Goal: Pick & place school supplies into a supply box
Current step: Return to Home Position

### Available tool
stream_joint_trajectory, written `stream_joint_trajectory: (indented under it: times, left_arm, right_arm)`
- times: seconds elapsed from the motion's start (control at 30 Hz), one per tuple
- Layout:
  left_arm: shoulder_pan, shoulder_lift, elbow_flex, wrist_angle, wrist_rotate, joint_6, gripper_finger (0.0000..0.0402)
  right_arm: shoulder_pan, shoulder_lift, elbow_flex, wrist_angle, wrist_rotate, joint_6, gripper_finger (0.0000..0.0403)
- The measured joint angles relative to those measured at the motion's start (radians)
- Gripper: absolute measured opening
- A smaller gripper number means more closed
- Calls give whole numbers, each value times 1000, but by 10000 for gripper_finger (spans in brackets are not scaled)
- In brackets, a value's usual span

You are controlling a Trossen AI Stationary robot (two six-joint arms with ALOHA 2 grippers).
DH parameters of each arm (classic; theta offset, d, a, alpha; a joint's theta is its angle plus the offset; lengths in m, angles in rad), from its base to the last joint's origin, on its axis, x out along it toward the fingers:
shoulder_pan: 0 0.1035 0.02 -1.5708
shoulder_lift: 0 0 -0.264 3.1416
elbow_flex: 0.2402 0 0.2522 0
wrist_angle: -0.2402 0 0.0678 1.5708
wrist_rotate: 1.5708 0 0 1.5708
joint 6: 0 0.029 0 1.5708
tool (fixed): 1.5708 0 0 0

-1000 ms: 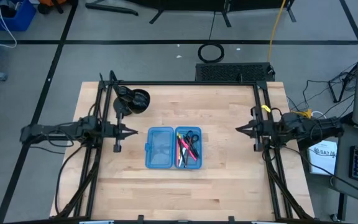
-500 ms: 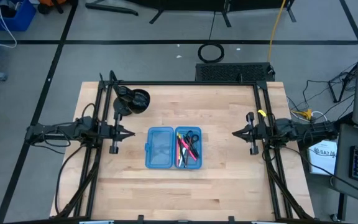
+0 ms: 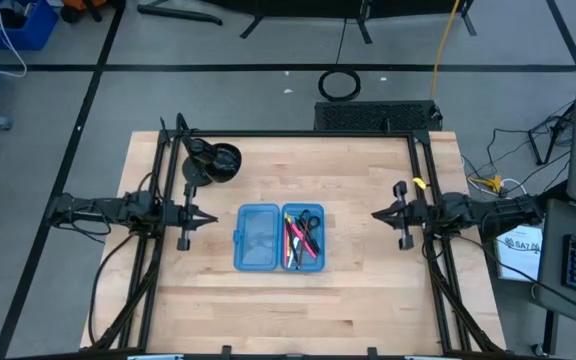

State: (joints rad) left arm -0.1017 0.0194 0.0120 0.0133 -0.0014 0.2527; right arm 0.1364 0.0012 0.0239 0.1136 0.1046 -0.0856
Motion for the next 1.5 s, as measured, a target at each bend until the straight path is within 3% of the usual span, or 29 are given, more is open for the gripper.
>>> stream_joint_trajectory:
  times: [0.33,0.87,1.5]
  left_arm:
    - [0,0,0,-3,-22,-33,1]
    - [0,0,-2,42,-31,-48,56]
    - [0,0,-2,43,-27,-48,53]
  right_arm:
    - [1,1,-5,-5,26,19,0]
    - [1,1,-8,-13,26,21,0]
    - [1,1,-9,-13,25,21,0]
